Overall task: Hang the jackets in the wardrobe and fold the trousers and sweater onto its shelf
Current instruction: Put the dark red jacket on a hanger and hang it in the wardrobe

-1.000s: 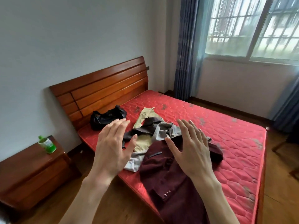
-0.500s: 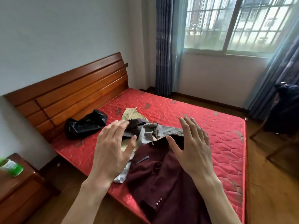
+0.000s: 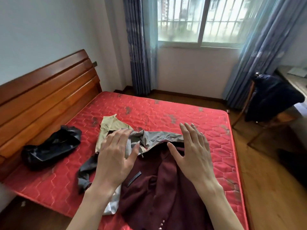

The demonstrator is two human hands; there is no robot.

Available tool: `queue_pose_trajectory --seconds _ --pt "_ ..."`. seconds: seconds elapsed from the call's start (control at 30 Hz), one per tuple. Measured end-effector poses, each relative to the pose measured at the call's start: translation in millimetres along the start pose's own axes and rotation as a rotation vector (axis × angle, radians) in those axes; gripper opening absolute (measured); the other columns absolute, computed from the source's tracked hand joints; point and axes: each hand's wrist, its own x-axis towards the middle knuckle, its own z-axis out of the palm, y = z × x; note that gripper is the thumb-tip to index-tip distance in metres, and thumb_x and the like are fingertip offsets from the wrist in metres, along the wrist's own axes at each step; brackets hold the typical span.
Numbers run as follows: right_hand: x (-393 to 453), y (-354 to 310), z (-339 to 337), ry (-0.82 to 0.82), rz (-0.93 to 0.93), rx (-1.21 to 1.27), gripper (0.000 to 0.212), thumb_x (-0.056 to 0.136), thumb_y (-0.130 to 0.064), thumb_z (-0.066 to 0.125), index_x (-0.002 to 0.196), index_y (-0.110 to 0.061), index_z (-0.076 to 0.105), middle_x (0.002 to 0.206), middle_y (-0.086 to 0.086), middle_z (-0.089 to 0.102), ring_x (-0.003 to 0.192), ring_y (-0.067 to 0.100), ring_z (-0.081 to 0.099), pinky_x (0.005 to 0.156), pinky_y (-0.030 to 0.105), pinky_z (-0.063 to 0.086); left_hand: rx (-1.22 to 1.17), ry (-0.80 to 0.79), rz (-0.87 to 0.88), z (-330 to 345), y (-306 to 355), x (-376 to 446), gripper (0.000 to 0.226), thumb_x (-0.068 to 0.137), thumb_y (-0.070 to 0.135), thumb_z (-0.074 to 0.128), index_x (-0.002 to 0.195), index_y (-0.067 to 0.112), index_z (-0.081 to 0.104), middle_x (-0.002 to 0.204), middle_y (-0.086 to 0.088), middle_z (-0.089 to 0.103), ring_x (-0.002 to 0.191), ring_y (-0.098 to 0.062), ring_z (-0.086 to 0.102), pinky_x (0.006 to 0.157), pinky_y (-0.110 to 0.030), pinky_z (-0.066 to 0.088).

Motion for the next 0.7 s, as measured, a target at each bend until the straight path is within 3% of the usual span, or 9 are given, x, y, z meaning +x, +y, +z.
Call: queue_pose_trajectory --seconds 0.13,0.3,0.5,0.63,0.7 --pt "27.7 -3.1 19.1 0.002 0.072 -0.025 0.075 0.099 -0.062 0.052 0.160 -0.021 0.036 0.165 -0.001 0.038 0.157 0.019 0.027 0.129 0.044 0.022 -0.074 -0.009 0.047 21.2 -26.2 45.9 0.048 0.100 0.047 0.049 0.138 0.019 0.059 0.138 0.002 0.062 0.132 -0.020 0.053 0.114 -0.034 0.033" --pt "45.7 -5.1 45.9 0.005 0.195 -0.084 0.075 0.098 -0.060 0.056 0.159 -0.019 0.039 0.163 -0.001 0.041 0.156 0.019 0.028 0.129 0.042 0.022 -0.169 -0.087 0.111 56.8 -64.8 88.6 0.049 0.102 0.051 0.045 0.139 0.023 0.059 0.138 0.010 0.061 0.131 -0.014 0.053 0.112 -0.039 0.041" --pt "53.8 1.5 78.4 -0.062 0.309 -0.147 0.075 0.099 -0.058 0.057 0.160 -0.021 0.037 0.165 -0.002 0.037 0.158 0.017 0.024 0.129 0.042 0.020 -0.217 -0.156 0.176 111.7 -94.8 120.7 0.049 0.100 0.046 0.049 0.136 0.017 0.064 0.136 0.003 0.065 0.133 -0.021 0.055 0.114 -0.044 0.041" --pt "65.9 5.6 96.7 -0.053 0.339 -0.142 0.070 0.098 -0.054 0.062 0.157 -0.023 0.044 0.161 -0.003 0.044 0.155 0.018 0.031 0.127 0.045 0.027 -0.233 -0.168 0.203 147.6 -104.5 137.2 0.046 0.098 0.041 0.052 0.130 0.012 0.068 0.133 -0.001 0.067 0.131 -0.024 0.058 0.113 -0.051 0.043" --pt "74.8 9.8 108.4 -0.053 0.344 -0.132 0.065 0.098 -0.052 0.063 0.155 -0.024 0.048 0.159 -0.004 0.048 0.153 0.019 0.036 0.126 0.045 0.029 -0.238 -0.172 0.211 167.5 -110.8 143.6 0.045 0.098 0.040 0.052 0.128 0.011 0.070 0.132 -0.002 0.068 0.130 -0.024 0.059 0.114 -0.047 0.042"
